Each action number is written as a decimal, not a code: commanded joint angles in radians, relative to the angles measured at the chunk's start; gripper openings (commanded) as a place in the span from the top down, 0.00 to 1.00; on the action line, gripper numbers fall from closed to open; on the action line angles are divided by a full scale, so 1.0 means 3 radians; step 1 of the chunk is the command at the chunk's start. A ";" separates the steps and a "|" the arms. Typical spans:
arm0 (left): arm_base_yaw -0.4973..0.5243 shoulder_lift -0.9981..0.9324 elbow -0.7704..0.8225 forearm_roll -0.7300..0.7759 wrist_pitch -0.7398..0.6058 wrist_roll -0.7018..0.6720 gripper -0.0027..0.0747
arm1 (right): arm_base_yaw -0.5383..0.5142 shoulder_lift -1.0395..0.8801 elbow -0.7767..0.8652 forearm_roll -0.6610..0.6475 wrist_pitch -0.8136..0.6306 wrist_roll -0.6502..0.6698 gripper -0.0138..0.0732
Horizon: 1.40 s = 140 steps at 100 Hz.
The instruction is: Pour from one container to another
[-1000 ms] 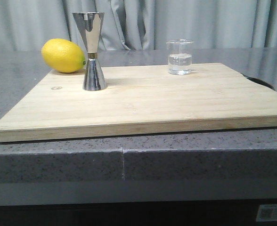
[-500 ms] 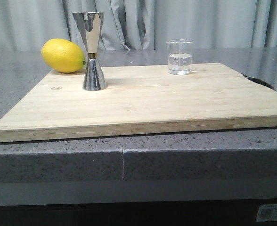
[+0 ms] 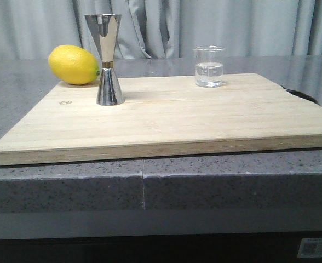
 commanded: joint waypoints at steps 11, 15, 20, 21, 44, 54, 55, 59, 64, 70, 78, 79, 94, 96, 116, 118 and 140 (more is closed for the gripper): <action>-0.0025 -0.0068 0.0091 -0.0005 -0.0251 -0.0023 0.99 | -0.0016 -0.0062 0.0016 -0.0030 -0.0259 -0.0026 0.92; -0.0025 -0.0068 0.0091 -0.0005 -0.0251 -0.0023 0.99 | -0.0016 -0.0062 0.0016 -0.0030 -0.0259 -0.0026 0.92; -0.0025 -0.0068 0.0091 -0.0005 -0.0251 -0.0023 0.99 | -0.0016 -0.0062 0.0016 -0.0030 -0.0259 -0.0026 0.92; -0.0025 -0.0068 0.0091 -0.0005 -0.0251 -0.0023 0.99 | -0.0016 -0.0062 0.0016 -0.0030 -0.0259 -0.0026 0.92; -0.0025 -0.0068 0.0091 -0.0005 -0.0251 -0.0023 0.99 | -0.0016 -0.0062 0.0016 -0.0030 -0.0259 -0.0026 0.92; -0.0025 -0.0068 0.0091 -0.0005 -0.0257 -0.0023 0.99 | -0.0016 -0.0062 0.0016 -0.0030 -0.0259 -0.0026 0.92; -0.0025 -0.0068 0.0091 -0.0005 -0.0257 -0.0023 0.99 | -0.0016 -0.0062 0.0016 -0.0030 -0.0259 -0.0026 0.92; -0.0025 -0.0068 0.0091 -0.0005 -0.0257 -0.0023 0.99 | -0.0016 -0.0062 0.0016 -0.0030 -0.0259 -0.0026 0.92; -0.0025 -0.0068 0.0091 -0.0005 -0.0257 -0.0023 0.99 | -0.0016 -0.0062 0.0016 -0.0030 -0.0259 -0.0026 0.92; -0.0025 -0.0068 0.0091 -0.0005 -0.0257 -0.0023 0.99 | -0.0016 -0.0062 0.0016 -0.0030 -0.0259 -0.0026 0.92; -0.0025 -0.0068 0.0091 -0.0005 -0.0257 -0.0023 0.99 | -0.0016 -0.0062 0.0016 -0.0030 -0.0259 -0.0026 0.92; -0.0025 -0.0068 0.0091 -0.0005 -0.0257 -0.0023 0.99 | -0.0016 -0.0062 0.0016 -0.0030 -0.0259 -0.0026 0.92; -0.0025 -0.0068 0.0091 -0.0005 -0.0354 -0.0023 0.99 | -0.0016 -0.0062 0.0016 -0.0030 -0.0259 -0.0026 0.92; -0.0025 -0.0068 0.0091 -0.0005 -0.0360 -0.0023 0.99 | -0.0016 -0.0062 0.0016 -0.0030 -0.0259 -0.0026 0.92; -0.0025 -0.0068 0.0091 -0.0005 -0.0384 -0.0023 0.99 | -0.0016 -0.0062 0.0016 -0.0030 -0.0259 -0.0026 0.92; -0.0025 -0.0068 0.0091 -0.0005 -0.0384 -0.0023 0.99 | -0.0016 -0.0062 0.0016 -0.0030 -0.0259 -0.0026 0.92; -0.0025 -0.0068 0.0091 -0.0030 -0.0506 -0.0023 0.99 | -0.0016 -0.0062 0.0016 -0.0002 -0.0271 -0.0026 0.92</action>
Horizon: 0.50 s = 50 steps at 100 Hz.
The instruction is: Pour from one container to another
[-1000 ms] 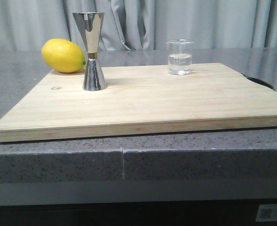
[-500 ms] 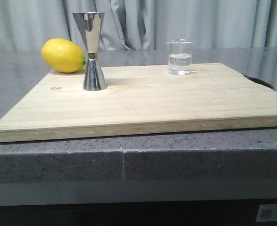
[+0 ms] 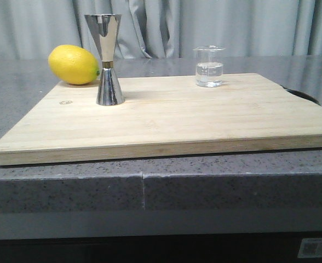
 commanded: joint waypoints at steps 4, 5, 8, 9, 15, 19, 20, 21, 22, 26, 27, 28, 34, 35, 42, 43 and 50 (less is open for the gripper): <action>-0.0025 -0.0068 0.0091 -0.0030 -0.0359 -0.0023 0.99 | -0.0016 -0.0062 0.0016 0.0030 -0.0287 -0.0026 0.92; -0.0025 -0.0068 0.0091 -0.0030 -0.0359 -0.0023 0.99 | -0.0016 -0.0062 0.0016 0.0031 -0.0287 -0.0026 0.92; -0.0025 -0.0068 0.0091 -0.0030 -0.0367 -0.0023 0.99 | -0.0016 -0.0062 0.0016 0.0046 -0.0292 -0.0026 0.92; -0.0025 -0.0068 0.0091 -0.0030 -0.0375 -0.0023 0.99 | -0.0016 -0.0062 0.0016 0.0047 -0.0294 -0.0026 0.92; -0.0025 -0.0068 0.0091 -0.0030 -0.0419 -0.0023 0.99 | -0.0016 -0.0062 0.0016 0.0070 -0.0294 -0.0026 0.92; -0.0025 -0.0068 0.0091 -0.0030 -0.0440 -0.0023 0.99 | -0.0016 -0.0062 0.0016 0.0078 -0.0294 -0.0026 0.92; -0.0025 -0.0068 0.0091 -0.0030 -0.0452 -0.0023 0.99 | -0.0016 -0.0062 0.0016 0.0078 -0.0294 -0.0026 0.92; -0.0025 -0.0068 0.0091 -0.0030 -0.0461 -0.0023 0.99 | -0.0016 -0.0062 0.0016 0.0078 -0.0294 -0.0026 0.92; -0.0025 -0.0068 0.0091 -0.0030 -0.0467 -0.0023 0.99 | -0.0016 -0.0062 0.0016 0.0078 -0.0294 -0.0026 0.92; -0.0025 -0.0068 0.0091 -0.0030 -0.0501 -0.0023 0.99 | -0.0016 -0.0062 0.0016 0.0078 -0.0294 -0.0026 0.92; -0.0025 -0.0068 0.0091 -0.0030 -0.0512 -0.0023 0.99 | -0.0016 -0.0062 0.0016 0.0078 -0.0294 -0.0026 0.92; -0.0025 -0.0068 0.0091 -0.0030 -0.0515 -0.0023 0.99 | -0.0016 -0.0062 0.0016 0.0078 -0.0294 -0.0026 0.92; -0.0025 -0.0068 0.0091 -0.0030 -0.0533 -0.0023 0.99 | -0.0016 -0.0062 0.0016 0.0078 -0.0294 -0.0026 0.92; -0.0025 -0.0068 0.0091 -0.0030 -0.0533 -0.0023 0.99 | -0.0016 -0.0062 0.0016 0.0078 -0.0294 -0.0026 0.92; -0.0025 -0.0068 0.0091 -0.0030 -0.0539 -0.0023 0.99 | -0.0016 -0.0062 0.0016 0.0078 -0.0294 -0.0026 0.92; -0.0025 -0.0068 0.0091 -0.0030 -0.0539 -0.0023 0.99 | -0.0016 -0.0062 0.0016 0.0078 -0.0294 -0.0026 0.92; -0.0025 -0.0068 0.0091 -0.0030 -0.0531 -0.0023 0.99 | -0.0016 -0.0062 0.0016 0.0078 -0.0294 -0.0026 0.92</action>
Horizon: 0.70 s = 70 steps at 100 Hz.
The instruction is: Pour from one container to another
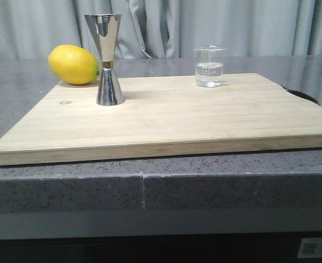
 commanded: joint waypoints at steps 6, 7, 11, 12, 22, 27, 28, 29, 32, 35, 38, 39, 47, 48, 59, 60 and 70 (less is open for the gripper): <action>-0.0025 -0.0068 0.0091 -0.0024 -0.0269 -0.0023 0.99 | -0.0016 -0.0062 0.0016 0.0010 -0.0306 -0.0020 0.92; -0.0025 -0.0068 0.0091 -0.0024 -0.0270 -0.0023 0.99 | -0.0016 -0.0062 0.0016 0.0010 -0.0307 -0.0020 0.92; -0.0025 -0.0068 0.0091 -0.0024 -0.0261 -0.0023 0.99 | -0.0016 -0.0062 0.0016 0.0010 -0.0312 0.0008 0.92; -0.0025 -0.0068 0.0091 -0.0024 -0.0262 -0.0023 0.99 | -0.0016 -0.0062 0.0016 0.0010 -0.0312 0.0019 0.92; -0.0025 -0.0068 0.0091 -0.0024 -0.0219 -0.0030 0.99 | -0.0016 -0.0062 -0.0010 0.0015 -0.0318 0.0152 0.92; -0.0025 -0.0068 0.0091 -0.0030 -0.0211 -0.0070 0.99 | -0.0016 -0.0062 -0.0038 0.0015 -0.0312 0.0175 0.92; -0.0025 -0.0068 0.0091 -0.0030 -0.0211 -0.0083 0.99 | -0.0016 -0.0062 -0.0047 0.0015 -0.0313 0.0175 0.92; -0.0025 -0.0068 0.0091 -0.0032 -0.0211 -0.0118 0.99 | -0.0016 -0.0062 -0.0060 0.0015 -0.0313 0.0175 0.92; -0.0025 -0.0068 0.0091 -0.0039 -0.0211 -0.0194 0.99 | -0.0016 -0.0062 -0.0093 0.0015 -0.0313 0.0175 0.92; -0.0025 -0.0068 0.0091 -0.0039 -0.0205 -0.0278 0.99 | -0.0016 -0.0062 -0.0128 0.0015 -0.0313 0.0175 0.92; -0.0038 -0.0068 0.0083 -0.0039 -0.0177 -0.0343 0.99 | -0.0016 -0.0062 -0.0184 0.0015 -0.0305 0.0175 0.92; -0.0038 -0.0068 0.0075 -0.0039 -0.0164 -0.0368 0.99 | -0.0016 -0.0062 -0.0197 0.0015 -0.0294 0.0175 0.92; -0.0091 -0.0068 -0.0007 -0.0039 0.0040 -0.0396 0.99 | -0.0016 -0.0038 -0.0387 0.0015 -0.0113 0.0175 0.92; -0.0109 -0.0061 -0.0015 -0.0039 0.0058 -0.0396 0.99 | -0.0016 -0.0028 -0.0407 0.0015 -0.0087 0.0175 0.92; -0.0250 0.0050 -0.0219 -0.0048 0.0290 -0.0396 0.99 | -0.0016 0.0129 -0.0727 0.0015 0.0278 0.0175 0.92; -0.0260 0.0062 -0.0235 -0.0048 0.0304 -0.0396 0.99 | -0.0016 0.0160 -0.0745 0.0015 0.0303 0.0175 0.92; -0.0391 0.0281 -0.0514 -0.0048 0.0438 -0.0396 0.99 | -0.0016 0.0429 -0.0987 0.0009 0.0319 0.0175 0.92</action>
